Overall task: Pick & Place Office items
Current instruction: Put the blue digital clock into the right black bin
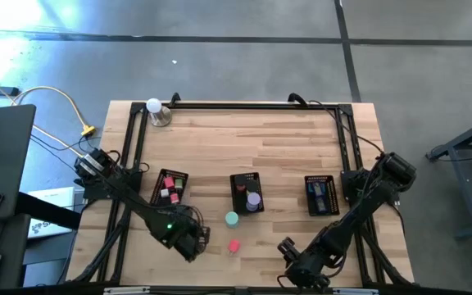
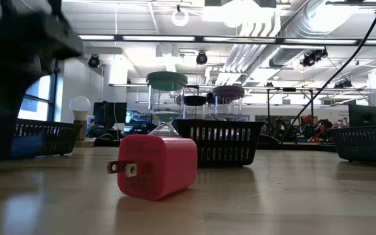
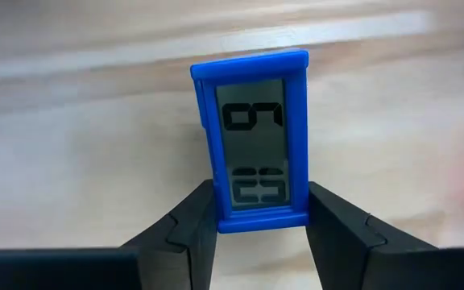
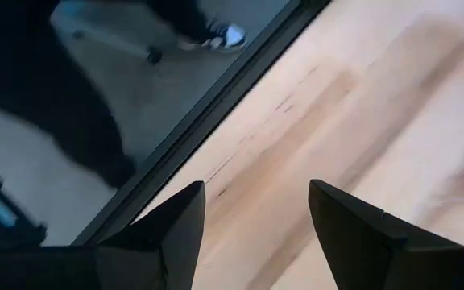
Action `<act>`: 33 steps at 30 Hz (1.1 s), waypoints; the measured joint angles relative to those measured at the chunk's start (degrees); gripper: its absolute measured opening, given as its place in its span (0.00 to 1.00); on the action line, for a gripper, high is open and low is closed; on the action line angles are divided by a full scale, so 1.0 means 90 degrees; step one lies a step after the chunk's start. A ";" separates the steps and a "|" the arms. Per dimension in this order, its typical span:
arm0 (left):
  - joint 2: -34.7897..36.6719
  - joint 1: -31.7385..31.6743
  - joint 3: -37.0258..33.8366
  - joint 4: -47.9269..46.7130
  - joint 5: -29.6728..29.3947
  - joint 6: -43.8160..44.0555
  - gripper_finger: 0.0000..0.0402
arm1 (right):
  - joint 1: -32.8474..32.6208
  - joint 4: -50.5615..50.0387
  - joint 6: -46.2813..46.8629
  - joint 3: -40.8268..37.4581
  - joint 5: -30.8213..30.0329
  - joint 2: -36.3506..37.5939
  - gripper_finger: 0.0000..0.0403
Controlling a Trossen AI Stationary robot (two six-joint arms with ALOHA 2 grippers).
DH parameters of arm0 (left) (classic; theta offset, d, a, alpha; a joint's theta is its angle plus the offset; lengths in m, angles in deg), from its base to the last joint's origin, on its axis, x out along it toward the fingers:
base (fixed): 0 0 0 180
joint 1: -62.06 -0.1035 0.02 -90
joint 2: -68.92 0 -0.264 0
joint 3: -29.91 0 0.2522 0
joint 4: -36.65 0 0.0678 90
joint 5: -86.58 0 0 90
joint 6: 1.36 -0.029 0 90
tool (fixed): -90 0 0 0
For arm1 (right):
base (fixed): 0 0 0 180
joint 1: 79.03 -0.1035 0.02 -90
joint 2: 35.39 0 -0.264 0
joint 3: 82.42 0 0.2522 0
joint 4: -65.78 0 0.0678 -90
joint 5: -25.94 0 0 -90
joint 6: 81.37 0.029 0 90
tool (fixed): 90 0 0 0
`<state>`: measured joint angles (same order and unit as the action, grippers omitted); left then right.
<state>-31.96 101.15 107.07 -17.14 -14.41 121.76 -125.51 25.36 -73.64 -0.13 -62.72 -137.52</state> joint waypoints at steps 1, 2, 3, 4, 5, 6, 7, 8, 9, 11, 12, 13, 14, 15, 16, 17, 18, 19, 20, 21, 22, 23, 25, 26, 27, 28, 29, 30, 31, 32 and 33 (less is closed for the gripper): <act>0.0012 0.0031 0.0016 0.0043 -0.0185 -0.0205 0.36 | 0.0023 0.0011 0.0086 0.0000 -0.0091 0.0073 0.52; 0.0010 0.0080 0.0017 0.0113 -0.0447 -0.0348 0.36 | 0.0037 0.0011 0.0155 0.0000 -0.0245 0.0155 0.52; 0.0007 0.0150 0.0017 0.0185 -0.0767 -0.0424 0.36 | 0.0048 0.0013 0.0183 0.0000 -0.0408 0.0244 0.52; 0.0007 0.0225 0.0017 0.0235 -0.1074 -0.0445 0.36 | 0.0052 0.0063 0.0187 0.0000 -0.0575 0.0326 0.52; 0.0009 0.0293 0.0019 0.0257 -0.1353 -0.0467 0.36 | 0.0048 0.0172 0.0189 0.0001 -0.0751 0.0416 0.52; 0.0009 0.0359 0.0019 0.0302 -0.1540 -0.0468 0.36 | 0.0044 0.0258 0.0189 0.0005 -0.0902 0.0514 0.52; 0.0009 0.0443 0.0019 0.0380 -0.1710 -0.0491 0.36 | 0.0031 0.0329 0.0187 0.0005 -0.1062 0.0600 0.52; 0.0009 0.0540 0.0021 0.0470 -0.1885 -0.0520 0.36 | 0.0008 0.0435 0.0187 0.0005 -0.1165 0.0698 0.52; 0.0011 0.0636 0.0025 0.0559 -0.2050 -0.0561 0.36 | -0.0028 0.0572 0.0189 0.0005 -0.1242 0.0781 0.52; 0.0012 0.0792 0.0026 0.0741 -0.2398 -0.0705 0.36 | -0.0134 0.0745 0.0274 0.0010 -0.1426 0.0910 0.52; 0.0012 0.0878 0.0026 0.0838 -0.2612 -0.0840 0.36 | -0.0207 0.0839 0.0334 0.0010 -0.1496 0.0945 0.52; 0.0012 0.0955 0.0026 0.1011 -0.2875 -0.1031 0.36 | -0.0290 0.0927 0.0437 0.0010 -0.1551 0.0973 0.52; 0.0012 0.1024 0.0026 0.1229 -0.3161 -0.1366 0.36 | -0.0382 0.0983 0.0539 0.0010 -0.1612 0.0990 0.52; 0.0012 0.1088 0.0026 0.1532 -0.3435 -0.1786 0.36 | -0.0462 0.1054 0.0653 0.0008 -0.1704 0.1002 0.52; 0.0012 0.1136 0.0026 0.1883 -0.3694 -0.2283 0.36 | -0.0536 0.1172 0.0784 0.0007 -0.1810 0.1003 0.52; 0.0009 0.1164 0.0026 0.2275 -0.3915 -0.2876 0.36 | -0.0609 0.1301 0.0904 0.0007 -0.1916 0.1003 0.52; -0.0004 0.1176 0.0027 0.2702 -0.4083 -0.3528 0.36 | -0.0670 0.1410 0.1009 0.0007 -0.2036 0.1003 0.52; -0.0013 0.1181 0.0029 0.3120 -0.4187 -0.4199 0.36 | -0.0720 0.1542 0.1120 0.0007 -0.2156 0.1003 0.52; -0.0015 0.1182 0.0029 0.3475 -0.4220 -0.4894 0.36 | -0.0750 0.1741 0.1203 0.0007 -0.2225 0.0990 0.52; -0.0015 0.1173 0.0029 0.3835 -0.4213 -0.5508 0.36 | -0.0757 0.2000 0.1300 0.0007 -0.2261 0.0965 0.52; -0.0015 0.1153 0.0031 0.4184 -0.4199 -0.6038 0.36 | -0.0757 0.2276 0.1360 0.0007 -0.2277 0.0926 0.52; -0.0015 0.1125 0.0038 0.4450 -0.4136 -0.6513 0.36 | -0.0762 0.2522 0.1391 0.0007 -0.2272 0.0890 0.52; -0.0015 0.1085 0.0038 0.4888 -0.3900 -0.7382 0.36 | -0.0784 0.2955 0.1462 0.0007 -0.2197 0.0782 0.52; -0.0015 0.1057 0.0038 0.5027 -0.3713 -0.7743 0.36 | -0.0784 0.3156 0.1497 0.0007 -0.2142 0.0725 0.52; -0.0014 0.1020 0.0038 0.5077 -0.3521 -0.8004 0.36 | -0.0782 0.3342 0.1505 0.0007 -0.2129 0.0673 0.52; -0.0012 0.0984 0.0038 0.5052 -0.3336 -0.8187 0.36 | -0.0779 0.3508 0.1504 0.0007 -0.2134 0.0612 0.52; -0.0013 0.0948 0.0038 0.5009 -0.3146 -0.8356 0.36 | -0.0776 0.3702 0.1501 0.0007 -0.2155 0.0561 0.52; -0.0015 0.0906 0.0038 0.4972 -0.2974 -0.8470 0.36 | -0.0757 0.3889 0.1501 0.0007 -0.2180 0.0495 0.52; -0.0015 0.0862 0.0038 0.4949 -0.2811 -0.8575 0.36 | -0.0739 0.4074 0.1501 0.0007 -0.2205 0.0452 0.52; -0.0015 0.0825 0.0038 0.4942 -0.2655 -0.8685 0.36 | -0.0705 0.4252 0.1494 0.0007 -0.2237 0.0395 0.52; -0.0015 0.0793 0.0038 0.4940 -0.2532 -0.8783 0.36 | -0.0659 0.4425 0.1464 0.0007 -0.2292 0.0357 0.52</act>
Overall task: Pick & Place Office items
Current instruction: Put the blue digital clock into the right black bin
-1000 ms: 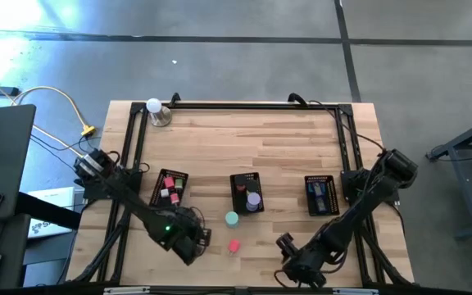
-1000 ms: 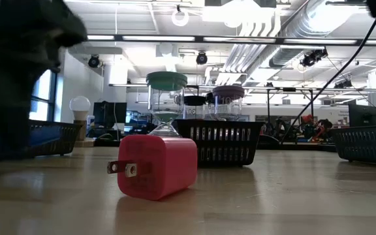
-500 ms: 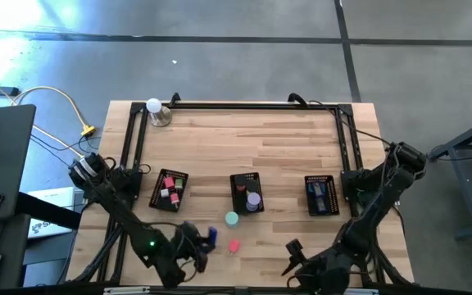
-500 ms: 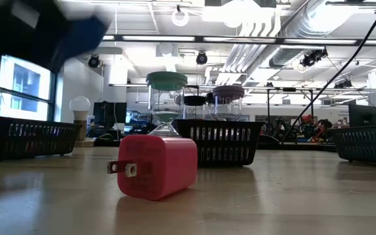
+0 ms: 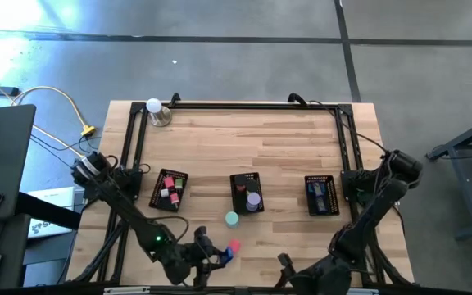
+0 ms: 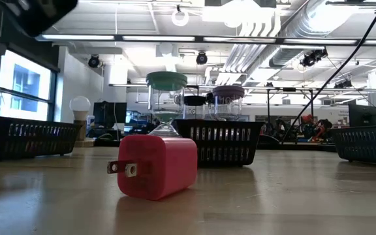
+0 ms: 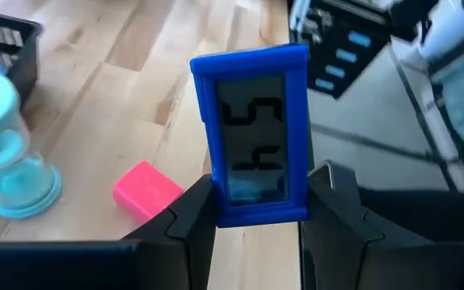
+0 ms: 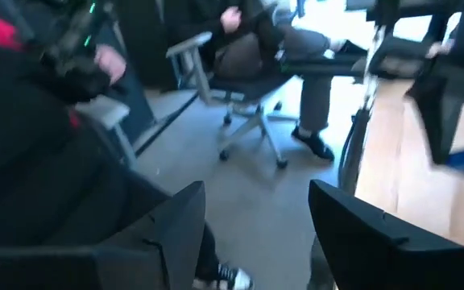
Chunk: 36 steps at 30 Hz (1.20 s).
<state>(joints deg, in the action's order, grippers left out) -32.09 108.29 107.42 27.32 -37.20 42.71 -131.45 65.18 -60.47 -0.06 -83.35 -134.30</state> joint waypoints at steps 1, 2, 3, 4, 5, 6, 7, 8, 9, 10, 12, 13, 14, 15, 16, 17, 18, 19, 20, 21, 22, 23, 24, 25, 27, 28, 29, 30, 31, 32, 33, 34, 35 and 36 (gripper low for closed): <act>0.0000 -0.0025 0.0000 -0.0009 0.0105 -0.0123 0.36 | 0.0043 0.0121 -0.0050 0.0000 -0.0076 -0.0048 0.52; 0.0000 -0.0047 0.0000 -0.0017 0.0210 -0.0268 0.36 | 0.0107 0.0268 -0.0107 0.0000 -0.0134 -0.0091 0.52; 0.0000 -0.0060 0.0000 -0.0025 0.0283 -0.0403 0.36 | 0.0171 0.0366 -0.0119 0.0000 -0.0164 -0.0149 0.52; 0.0000 -0.0069 0.0000 -0.0034 0.0355 -0.0525 0.36 | 0.0250 0.0435 -0.0128 0.0000 -0.0194 -0.0196 0.52; 0.0000 -0.0071 0.0000 -0.0051 0.0422 -0.0659 0.36 | 0.0332 0.0444 -0.0137 0.0000 -0.0188 -0.0246 0.52; 0.0000 -0.0069 0.0000 -0.0076 0.0461 -0.0784 0.36 | 0.0412 0.0488 -0.0157 -0.0002 -0.0190 -0.0303 0.52; 0.0000 -0.0069 0.0000 -0.0090 0.0567 -0.0925 0.36 | 0.0516 0.0469 -0.0157 -0.0002 -0.0166 -0.0325 0.52; 0.0000 -0.0069 0.0000 -0.0100 0.0611 -0.1077 0.36 | 0.0607 0.0420 -0.0144 -0.0007 -0.0172 -0.0348 0.52; 0.0002 -0.0069 0.0000 -0.0156 0.0683 -0.1189 0.36 | 0.0714 0.0446 -0.0094 -0.0007 -0.0180 -0.0383 0.52; 0.0002 -0.0069 0.0000 -0.0225 0.0689 -0.1304 0.36 | 0.0825 0.0430 -0.0005 -0.0007 -0.0175 -0.0400 0.52; 0.0002 -0.0067 0.0000 -0.0374 0.0702 -0.1472 0.36 | 0.1004 0.0355 0.0046 -0.0010 -0.0174 -0.0413 0.52; 0.0002 -0.0067 0.0000 -0.0436 0.0691 -0.1535 0.36 | 0.1085 0.0360 0.0052 -0.0010 -0.0138 -0.0415 0.52; 0.0002 -0.0067 0.0000 -0.0490 0.0675 -0.1564 0.36 | 0.1197 0.0388 0.0052 -0.0009 -0.0010 -0.0413 0.52; 0.0002 -0.0067 0.0000 -0.0572 0.0669 -0.1566 0.36 | 0.1284 0.0419 0.0052 -0.0005 0.0137 -0.0413 0.52; 0.0002 -0.0069 0.0000 -0.0662 0.0655 -0.1568 0.36 | 0.1355 0.0455 0.0046 -0.0006 0.0260 -0.0413 0.52; 0.0002 -0.0069 0.0000 -0.0740 0.0613 -0.1570 0.36 | 0.1440 0.0521 0.0044 -0.0007 0.0371 -0.0415 0.52; 0.0002 -0.0069 0.0000 -0.0809 0.0557 -0.1571 0.36 | 0.1524 0.0595 0.0038 -0.0007 0.0410 -0.0415 0.52; 0.0002 -0.0069 0.0000 -0.0856 0.0539 -0.1570 0.36 | 0.1597 0.0647 0.0036 -0.0007 0.0450 -0.0415 0.52; 0.0002 -0.0069 0.0000 -0.0885 0.0523 -0.1570 0.36 | 0.1655 0.0661 0.0038 -0.0005 0.0493 -0.0415 0.52; 0.0002 -0.0069 0.0000 -0.0893 0.0521 -0.1570 0.36 | 0.1710 0.0638 0.0038 -0.0005 0.0491 -0.0413 0.52; 0.0002 -0.0069 0.0000 -0.0885 0.0519 -0.1570 0.36 | 0.1756 0.0615 0.0038 -0.0005 0.0489 -0.0414 0.52; 0.0002 -0.0069 0.0000 -0.0880 0.0518 -0.1570 0.36 | 0.1794 0.0603 0.0037 -0.0005 0.0485 -0.0413 0.52; 0.0002 -0.0070 0.0000 -0.0877 0.0508 -0.1570 0.36 | 0.1830 0.0573 0.0020 -0.0005 0.0487 -0.0414 0.52; 0.0002 -0.0089 0.0000 -0.0882 0.0493 -0.1570 0.36 | 0.1869 0.0528 -0.0059 -0.0005 0.0489 -0.0413 0.52; 0.0002 -0.0148 0.0000 -0.0880 0.0495 -0.1570 0.36 | 0.1920 0.0437 -0.0357 -0.0005 0.0491 -0.0413 0.52; 0.0002 -0.0179 0.0004 -0.0883 0.0496 -0.1572 0.36 | 0.1925 0.0433 -0.0534 -0.0005 0.0473 -0.0413 0.52; 0.0002 -0.0216 0.0022 -0.0899 0.0493 -0.1596 0.36 | 0.1925 0.0460 -0.0737 -0.0005 0.0437 -0.0413 0.52; 0.0002 -0.0251 0.0064 -0.0927 0.0493 -0.1667 0.36 | 0.1925 0.0474 -0.0939 -0.0005 0.0346 -0.0413 0.52; 0.0002 -0.0275 0.0114 -0.0936 0.0488 -0.1761 0.36 | 0.1925 0.0463 -0.1114 -0.0005 0.0209 -0.0413 0.52; 0.0002 -0.0301 0.0182 -0.0932 0.0479 -0.1852 0.36 | 0.1922 0.0430 -0.1259 -0.0005 0.0048 -0.0413 0.52; 0.0002 -0.0322 0.0237 -0.0914 0.0473 -0.1916 0.36 | 0.1922 0.0377 -0.1377 -0.0005 -0.0095 -0.0413 0.52; 0.0005 -0.0341 0.0296 -0.0948 0.0476 -0.1955 0.36 | 0.1922 0.0354 -0.1469 -0.0005 -0.0199 -0.0413 0.52; 0.0005 -0.0364 0.0361 -0.1051 0.0476 -0.1988 0.36 | 0.1927 0.0326 -0.1509 -0.0005 -0.0254 -0.0413 0.52; 0.0005 -0.0380 0.0421 -0.1166 0.0478 -0.2026 0.36 | 0.1944 0.0304 -0.1517 -0.0005 -0.0291 -0.0413 0.52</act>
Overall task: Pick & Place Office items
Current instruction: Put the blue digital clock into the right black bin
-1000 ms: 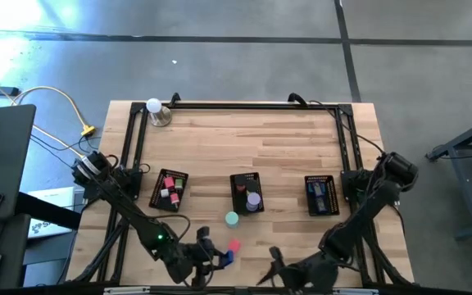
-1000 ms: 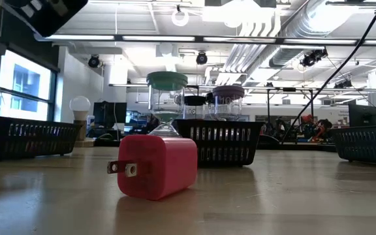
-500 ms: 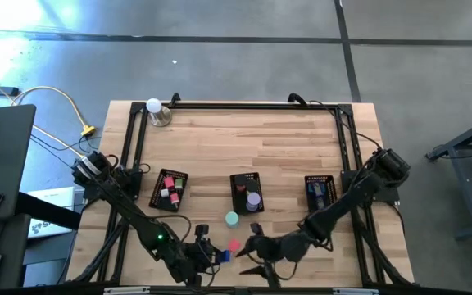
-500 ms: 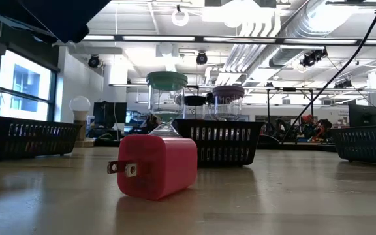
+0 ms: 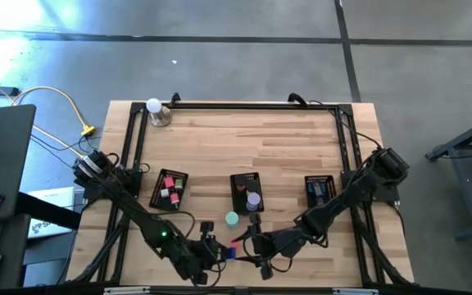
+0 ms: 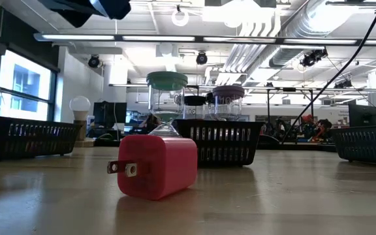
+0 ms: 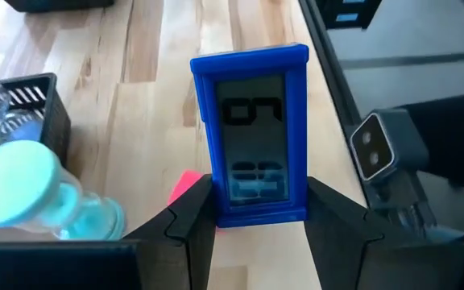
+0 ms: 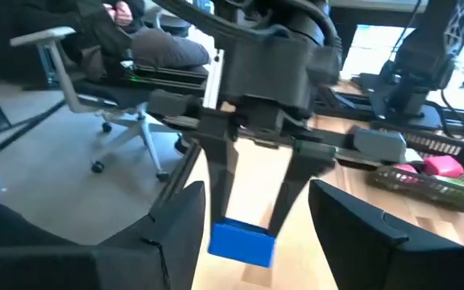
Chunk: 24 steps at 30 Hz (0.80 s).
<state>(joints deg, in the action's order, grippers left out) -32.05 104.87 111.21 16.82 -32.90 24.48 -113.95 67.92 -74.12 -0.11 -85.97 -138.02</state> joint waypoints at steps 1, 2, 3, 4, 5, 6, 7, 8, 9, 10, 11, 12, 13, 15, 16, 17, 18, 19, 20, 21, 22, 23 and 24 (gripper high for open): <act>0.0000 -0.0015 0.0059 -0.0111 -0.0004 -0.0019 0.36 | 0.0015 -0.0040 -0.0002 0.0000 -0.0012 0.0000 0.52; 0.0000 -0.0041 0.0096 -0.0165 -0.0030 -0.0020 0.36 | 0.0024 -0.0093 -0.0002 0.0000 -0.0016 0.0000 0.52; 0.0000 -0.0062 0.0115 -0.0211 -0.0099 -0.0020 0.36 | 0.0041 -0.0159 -0.0002 0.0000 -0.0020 0.0000 0.52; 0.0000 -0.0088 0.0122 -0.0246 -0.0141 -0.0020 0.36 | 0.0057 -0.0253 -0.0002 0.0000 -0.0021 0.0000 0.52; 0.0000 -0.0108 0.0128 -0.0287 -0.0196 -0.0022 0.36 | 0.0065 -0.0349 -0.0001 0.0000 -0.0022 0.0000 0.52; 0.0000 -0.0127 0.0138 -0.0348 -0.0262 -0.0025 0.36 | 0.0075 -0.0445 0.0018 0.0000 -0.0022 0.0000 0.52; 0.0000 -0.0145 0.0141 -0.0348 -0.0283 -0.0045 0.36 | 0.0100 -0.0527 0.0047 0.0000 -0.0022 0.0000 0.52; 0.0000 -0.0169 0.0152 -0.0336 -0.0284 -0.0064 0.36 | 0.0111 -0.0604 0.0101 0.0000 -0.0014 0.0000 0.52; 0.0000 -0.0197 0.0152 -0.0328 -0.0284 -0.0067 0.36 | 0.0135 -0.0666 0.0184 0.0000 -0.0012 0.0000 0.52; 0.0000 -0.0221 0.0152 -0.0328 -0.0282 -0.0067 0.36 | 0.0148 -0.0702 0.0251 0.0000 -0.0008 -0.0001 0.52; 0.0000 -0.0253 0.0152 -0.0332 -0.0270 -0.0067 0.36 | 0.0163 -0.0730 0.0312 0.0000 -0.0008 0.0000 0.52; 0.0000 -0.0278 0.0152 -0.0337 -0.0267 -0.0067 0.36 | 0.0180 -0.0735 0.0338 0.0000 -0.0004 0.0000 0.52; 0.0000 -0.0298 0.0152 -0.0336 -0.0267 -0.0067 0.36 | 0.0189 -0.0739 0.0344 0.0000 0.0010 0.0000 0.52; 0.0000 -0.0302 0.0152 -0.0335 -0.0267 -0.0067 0.36 | 0.0193 -0.0773 0.0338 0.0000 0.0091 0.0000 0.52; 0.0000 -0.0304 0.0152 -0.0335 -0.0267 -0.0085 0.36 | 0.0195 -0.0810 0.0338 0.0000 0.0092 0.0000 0.52; 0.0000 -0.0302 0.0152 -0.0335 -0.0265 -0.0117 0.36 | 0.0204 -0.0851 0.0338 0.0000 0.0091 0.0000 0.52; 0.0000 -0.0299 0.0152 -0.0330 -0.0265 -0.0150 0.36 | 0.0221 -0.0906 0.0338 0.0000 0.0093 0.0000 0.52; 0.0000 -0.0299 0.0152 -0.0328 -0.0265 -0.0159 0.36 | 0.0228 -0.0956 0.0341 0.0000 0.0094 0.0000 0.52; 0.0000 -0.0299 0.0154 -0.0328 -0.0261 -0.0161 0.36 | 0.0243 -0.0994 0.0362 0.0000 0.0100 0.0000 0.52; 0.0000 -0.0297 0.0160 -0.0330 -0.0262 -0.0161 0.36 | 0.0258 -0.1021 0.0376 0.0000 0.0109 0.0000 0.52; 0.0000 -0.0299 0.0168 -0.0342 -0.0264 -0.0161 0.36 | 0.0272 -0.1027 0.0387 0.0000 0.0124 0.0000 0.52; 0.0000 -0.0296 0.0183 -0.0348 -0.0264 -0.0161 0.36 | 0.0281 -0.1028 0.0386 0.0000 0.0126 0.0000 0.52; 0.0000 -0.0293 0.0205 -0.0346 -0.0262 -0.0161 0.36 | 0.0292 -0.1029 0.0386 0.0000 0.0134 0.0000 0.52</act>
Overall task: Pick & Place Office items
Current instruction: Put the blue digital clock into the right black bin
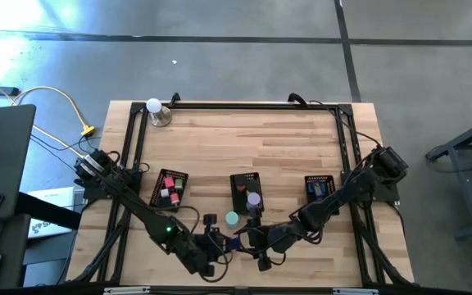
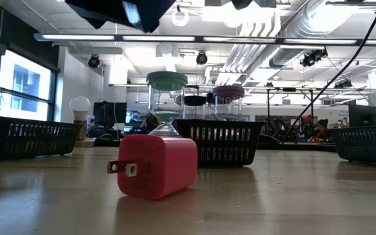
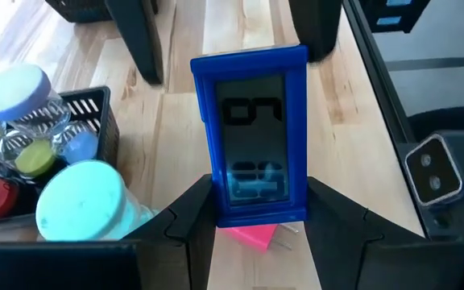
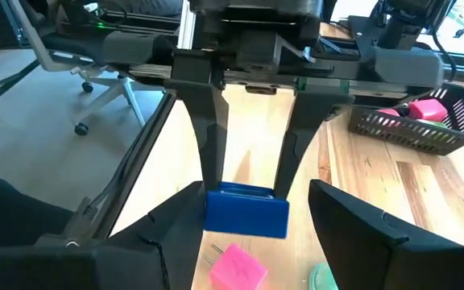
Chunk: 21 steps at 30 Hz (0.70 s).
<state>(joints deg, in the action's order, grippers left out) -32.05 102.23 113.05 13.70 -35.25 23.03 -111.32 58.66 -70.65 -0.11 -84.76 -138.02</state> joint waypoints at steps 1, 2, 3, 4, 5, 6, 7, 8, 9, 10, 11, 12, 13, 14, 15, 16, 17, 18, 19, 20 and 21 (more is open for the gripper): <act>0.0000 -0.0001 0.0020 0.0004 -0.0002 -0.0002 0.36 | 0.0009 0.0000 0.0000 0.0000 0.0027 0.0000 0.52; 0.0000 0.0002 0.0036 0.0001 -0.0005 -0.0014 0.36 | 0.0016 0.0002 0.0018 0.0000 0.0046 0.0000 0.52; 0.0000 0.0002 0.0045 0.0001 -0.0005 -0.0027 0.36 | 0.0019 -0.0003 0.0024 0.0002 0.0071 0.0002 0.52; 0.0000 0.0002 0.0052 -0.0001 -0.0005 -0.0037 0.36 | 0.0019 -0.0020 0.0025 0.0005 0.0087 0.0002 0.52; 0.0000 0.0002 0.0054 0.0004 0.0000 -0.0044 0.36 | 0.0019 -0.0039 0.0024 0.0005 0.0128 0.0002 0.52; 0.0000 0.0002 0.0062 0.0004 -0.0002 -0.0044 0.36 | 0.0020 -0.0051 0.0024 0.0005 0.0152 0.0002 0.52; 0.0002 0.0002 0.0066 0.0006 -0.0002 -0.0044 0.36 | 0.0022 -0.0050 0.0024 0.0005 0.0168 0.0002 0.52; 0.0000 0.0004 0.0066 0.0015 -0.0002 -0.0044 0.36 | 0.0022 -0.0049 0.0024 0.0005 0.0172 0.0002 0.52; 0.0000 0.0004 0.0066 0.0019 0.0000 -0.0045 0.36 | 0.0022 -0.0049 0.0024 0.0005 0.0172 0.0002 0.52; 0.0000 0.0003 0.0066 0.0019 -0.0002 -0.0045 0.36 | 0.0022 -0.0049 0.0024 0.0005 0.0172 0.0002 0.52; 0.0000 -0.0011 0.0066 0.0019 -0.0001 -0.0046 0.36 | 0.0022 -0.0051 0.0024 0.0005 0.0172 0.0002 0.52; 0.0001 -0.0036 0.0067 0.0019 0.0004 -0.0047 0.36 | 0.0022 -0.0053 0.0024 0.0005 0.0167 0.0002 0.52; 0.0002 -0.0045 0.0070 0.0025 0.0003 -0.0053 0.36 | 0.0022 -0.0061 0.0022 0.0005 0.0160 0.0002 0.52; 0.0002 -0.0045 0.0076 0.0031 0.0005 -0.0063 0.36 | 0.0023 -0.0067 0.0024 0.0005 0.0153 0.0002 0.52; 0.0002 -0.0054 0.0085 0.0036 0.0002 -0.0063 0.36 | 0.0024 -0.0079 0.0024 0.0005 0.0148 0.0002 0.52; 0.0002 -0.0071 0.0100 0.0033 0.0005 -0.0063 0.36 | 0.0025 -0.0093 0.0033 0.0005 0.0146 0.0002 0.52; 0.0002 -0.0079 0.0131 0.0029 0.0007 -0.0063 0.36 | 0.0026 -0.0113 0.0096 0.0005 0.0144 0.0002 0.52; 0.0002 -0.0080 0.0168 0.0026 0.0006 -0.0065 0.36 | 0.0034 -0.0160 0.0161 0.0005 0.0148 0.0002 0.52; 0.0004 -0.0082 0.0199 0.0027 -0.0001 -0.0087 0.36 | 0.0046 -0.0199 0.0198 0.0005 0.0164 0.0002 0.52; 0.0005 -0.0083 0.0226 0.0019 -0.0005 -0.0137 0.36 | 0.0049 -0.0233 0.0246 0.0005 0.0178 0.0002 0.52; 0.0005 -0.0083 0.0248 0.0005 -0.0005 -0.0198 0.36 | 0.0051 -0.0256 0.0303 0.0005 0.0179 0.0003 0.52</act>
<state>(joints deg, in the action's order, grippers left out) -32.01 101.48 115.29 13.75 -35.30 21.24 -110.87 56.35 -67.92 -0.06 -83.15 -137.99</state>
